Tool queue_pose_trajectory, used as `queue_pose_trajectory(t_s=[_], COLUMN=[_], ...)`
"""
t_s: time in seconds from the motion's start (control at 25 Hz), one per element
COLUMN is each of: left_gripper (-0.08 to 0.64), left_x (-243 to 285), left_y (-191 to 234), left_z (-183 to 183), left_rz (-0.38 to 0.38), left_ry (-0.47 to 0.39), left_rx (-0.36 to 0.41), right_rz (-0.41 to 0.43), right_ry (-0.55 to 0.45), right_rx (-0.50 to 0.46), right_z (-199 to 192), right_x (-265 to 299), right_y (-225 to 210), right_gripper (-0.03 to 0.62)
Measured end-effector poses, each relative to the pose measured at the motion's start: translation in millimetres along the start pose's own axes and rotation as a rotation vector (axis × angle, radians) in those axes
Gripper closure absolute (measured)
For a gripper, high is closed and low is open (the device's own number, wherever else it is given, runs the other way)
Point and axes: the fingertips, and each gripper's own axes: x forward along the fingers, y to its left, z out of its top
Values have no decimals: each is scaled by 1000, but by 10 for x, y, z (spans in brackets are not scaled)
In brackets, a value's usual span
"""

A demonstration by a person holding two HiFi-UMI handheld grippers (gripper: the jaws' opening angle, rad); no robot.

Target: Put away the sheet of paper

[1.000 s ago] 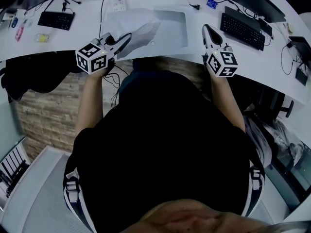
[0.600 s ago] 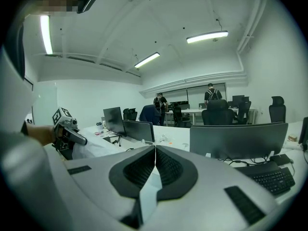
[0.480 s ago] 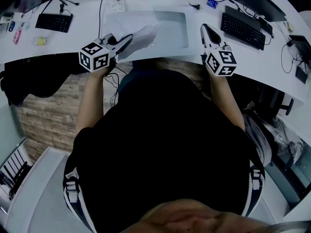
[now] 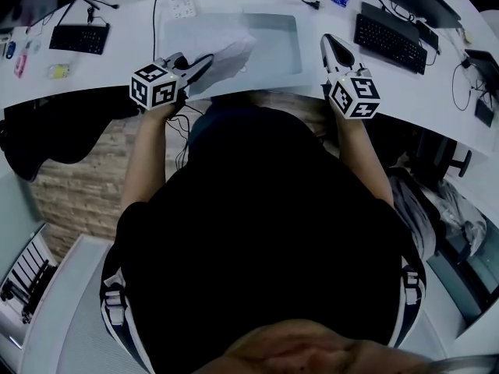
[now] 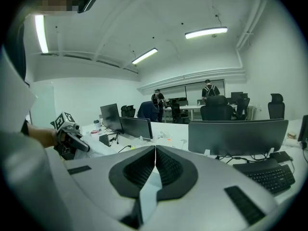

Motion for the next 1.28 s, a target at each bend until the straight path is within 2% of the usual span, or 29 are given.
queue_pose_trajectory(t_s=[0.96,1.28], left_gripper=[540,540], left_x=[528,649], left_y=[465,612], left_z=[-469,-556], left_rz=[-87,-100], left_ry=[131,154], left_rx=[-157,-171], right_rz=[-44,-56], right_ry=[73,91], right_rx=[31,37], right_z=[-266,-296], right_x=[175,189], right_y=[-104,-118], right_gripper=[577,577])
